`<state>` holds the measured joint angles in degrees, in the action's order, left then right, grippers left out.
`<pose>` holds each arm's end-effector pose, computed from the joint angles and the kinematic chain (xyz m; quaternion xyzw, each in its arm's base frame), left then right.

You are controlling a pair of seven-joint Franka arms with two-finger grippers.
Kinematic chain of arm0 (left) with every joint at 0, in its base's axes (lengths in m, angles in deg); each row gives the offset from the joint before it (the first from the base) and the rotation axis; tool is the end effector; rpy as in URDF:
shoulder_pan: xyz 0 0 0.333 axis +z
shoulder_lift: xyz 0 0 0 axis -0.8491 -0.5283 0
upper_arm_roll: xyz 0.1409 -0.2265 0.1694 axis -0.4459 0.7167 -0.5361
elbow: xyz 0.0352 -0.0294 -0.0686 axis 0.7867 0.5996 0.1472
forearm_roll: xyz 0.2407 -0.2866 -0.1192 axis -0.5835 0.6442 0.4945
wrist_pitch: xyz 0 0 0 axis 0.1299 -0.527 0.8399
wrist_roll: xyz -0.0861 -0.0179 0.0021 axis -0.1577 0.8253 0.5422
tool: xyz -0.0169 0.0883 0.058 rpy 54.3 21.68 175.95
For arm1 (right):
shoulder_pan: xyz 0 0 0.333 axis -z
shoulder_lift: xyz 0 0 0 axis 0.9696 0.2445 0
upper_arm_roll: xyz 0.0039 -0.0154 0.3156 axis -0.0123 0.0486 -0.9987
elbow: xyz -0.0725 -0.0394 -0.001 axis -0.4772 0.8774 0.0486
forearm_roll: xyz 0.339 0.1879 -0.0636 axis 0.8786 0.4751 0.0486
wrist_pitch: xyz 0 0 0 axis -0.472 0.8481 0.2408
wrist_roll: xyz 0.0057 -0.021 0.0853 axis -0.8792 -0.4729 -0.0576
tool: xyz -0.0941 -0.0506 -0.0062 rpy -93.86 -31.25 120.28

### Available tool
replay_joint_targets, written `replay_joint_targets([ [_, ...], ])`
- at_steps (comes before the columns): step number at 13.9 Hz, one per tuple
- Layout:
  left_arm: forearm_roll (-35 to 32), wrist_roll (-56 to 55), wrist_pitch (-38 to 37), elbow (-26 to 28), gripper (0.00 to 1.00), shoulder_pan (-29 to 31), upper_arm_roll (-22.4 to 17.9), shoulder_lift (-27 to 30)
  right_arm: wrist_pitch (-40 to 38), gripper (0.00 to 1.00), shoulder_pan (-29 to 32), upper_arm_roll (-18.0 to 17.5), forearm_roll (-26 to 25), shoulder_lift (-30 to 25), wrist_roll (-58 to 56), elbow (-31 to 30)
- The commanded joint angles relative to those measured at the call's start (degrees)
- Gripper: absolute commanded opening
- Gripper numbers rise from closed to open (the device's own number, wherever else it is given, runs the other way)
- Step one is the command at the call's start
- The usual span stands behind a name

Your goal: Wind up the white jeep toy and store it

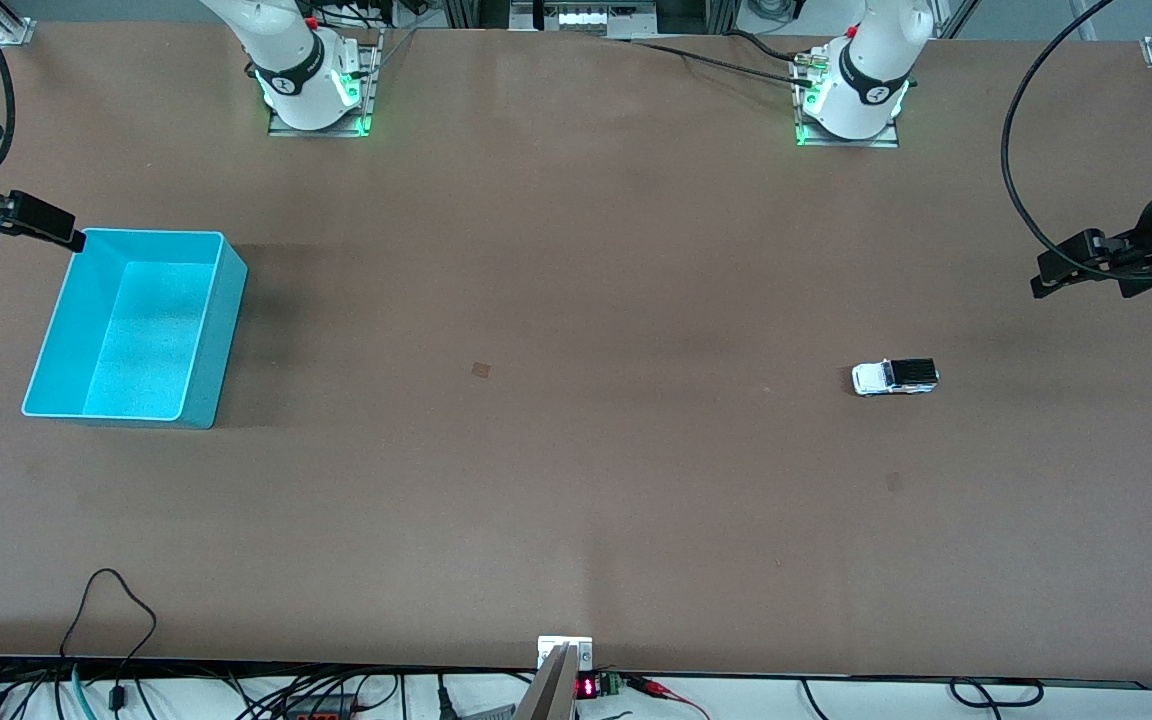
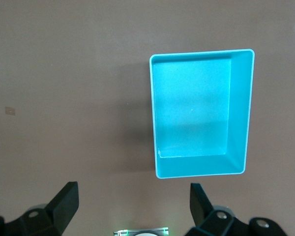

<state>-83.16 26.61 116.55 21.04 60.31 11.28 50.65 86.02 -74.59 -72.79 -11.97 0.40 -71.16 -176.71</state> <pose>0.5910 0.0075 0.6054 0.9997 0.0182 -0.0099 0.0159 0.5609 -0.0410 0.5960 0.9971 -0.0488 -0.0575 0.0072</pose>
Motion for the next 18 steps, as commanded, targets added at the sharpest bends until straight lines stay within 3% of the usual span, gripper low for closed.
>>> replay_joint_targets([
  [1,0.3,0.7,-0.9,0.4,1.0,0.8,0.7,1.5,-0.5,1.0,-0.4,0.3,0.2,-0.1,-0.4,0.3],
  [11,0.9,0.0,-1.1,0.3,1.0,-0.2,2.4,-2.9,-0.5,1.0,-0.5,0.3,0.1,-0.1,-0.4,0.3],
  [18,1.1,1.0,2.9,10.4,1.0,-0.5,3.3,-4.0,-0.5,1.0,-0.4,0.3,0.2,-0.1,-0.4,0.4],
])
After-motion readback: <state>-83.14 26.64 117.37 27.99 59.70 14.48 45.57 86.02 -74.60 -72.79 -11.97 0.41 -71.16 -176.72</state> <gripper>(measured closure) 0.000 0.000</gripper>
